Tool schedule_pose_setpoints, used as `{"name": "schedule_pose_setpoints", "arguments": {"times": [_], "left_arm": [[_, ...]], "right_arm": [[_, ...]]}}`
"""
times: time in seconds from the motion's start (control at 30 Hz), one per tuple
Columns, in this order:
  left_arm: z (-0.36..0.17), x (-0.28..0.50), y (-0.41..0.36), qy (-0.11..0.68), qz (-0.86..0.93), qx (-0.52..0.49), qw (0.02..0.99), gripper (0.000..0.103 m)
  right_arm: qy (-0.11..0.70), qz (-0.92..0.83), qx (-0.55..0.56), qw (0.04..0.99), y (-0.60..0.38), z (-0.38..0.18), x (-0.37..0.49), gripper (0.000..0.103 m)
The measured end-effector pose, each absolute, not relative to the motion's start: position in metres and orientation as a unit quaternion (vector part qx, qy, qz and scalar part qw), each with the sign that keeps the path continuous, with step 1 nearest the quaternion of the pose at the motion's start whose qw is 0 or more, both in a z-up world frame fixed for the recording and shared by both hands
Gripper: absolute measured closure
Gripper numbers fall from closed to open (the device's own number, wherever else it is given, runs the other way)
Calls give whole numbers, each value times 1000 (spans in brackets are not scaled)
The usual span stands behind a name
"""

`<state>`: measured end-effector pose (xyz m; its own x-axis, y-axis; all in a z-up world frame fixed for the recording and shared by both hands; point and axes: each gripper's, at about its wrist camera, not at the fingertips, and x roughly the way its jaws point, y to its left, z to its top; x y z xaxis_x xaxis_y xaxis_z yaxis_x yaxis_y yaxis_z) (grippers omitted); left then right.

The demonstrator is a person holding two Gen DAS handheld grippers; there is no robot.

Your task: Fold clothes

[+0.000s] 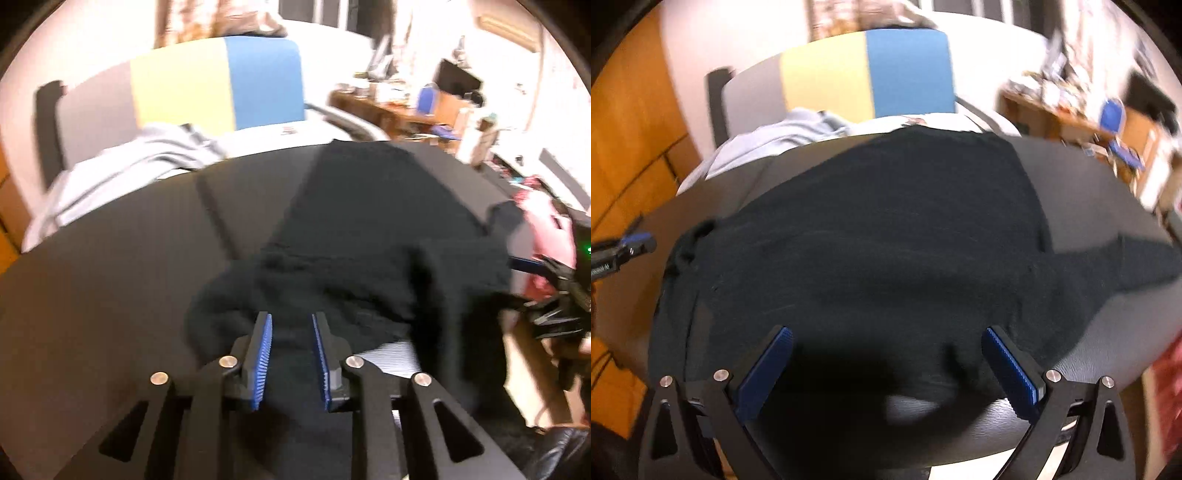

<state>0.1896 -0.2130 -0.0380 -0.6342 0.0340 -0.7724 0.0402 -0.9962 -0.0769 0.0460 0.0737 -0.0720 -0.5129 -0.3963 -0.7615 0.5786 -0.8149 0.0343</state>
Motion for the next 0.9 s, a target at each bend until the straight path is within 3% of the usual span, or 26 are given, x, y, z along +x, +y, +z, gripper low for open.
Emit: {"name": "schedule_pose_setpoints", "arguments": {"times": [0.1, 0.3, 0.4, 0.47, 0.57, 0.73, 0.9], "left_arm": [[-53, 164, -178, 47, -899, 435, -38, 81], [-84, 135, -133, -2, -887, 452, -94, 80], [-89, 134, -133, -27, -879, 463, -111, 79], [-92, 133, -134, -44, -873, 470, -123, 70], [-97, 132, -134, -70, -863, 480, -139, 70], [-99, 128, -130, -118, -854, 481, -160, 69], [-94, 133, -115, -147, -859, 455, -185, 69]], "right_arm": [[175, -851, 401, 292, 49, -79, 44, 0], [178, -839, 439, 269, 47, -101, 3, 0], [177, -847, 452, 215, 73, -112, -31, 0], [164, -857, 457, 174, 97, -115, -53, 0], [134, -871, 462, 101, 138, -109, -73, 0], [54, -865, 461, 191, 175, -84, -35, 0], [84, -850, 463, 237, 148, -95, 3, 1]]}}
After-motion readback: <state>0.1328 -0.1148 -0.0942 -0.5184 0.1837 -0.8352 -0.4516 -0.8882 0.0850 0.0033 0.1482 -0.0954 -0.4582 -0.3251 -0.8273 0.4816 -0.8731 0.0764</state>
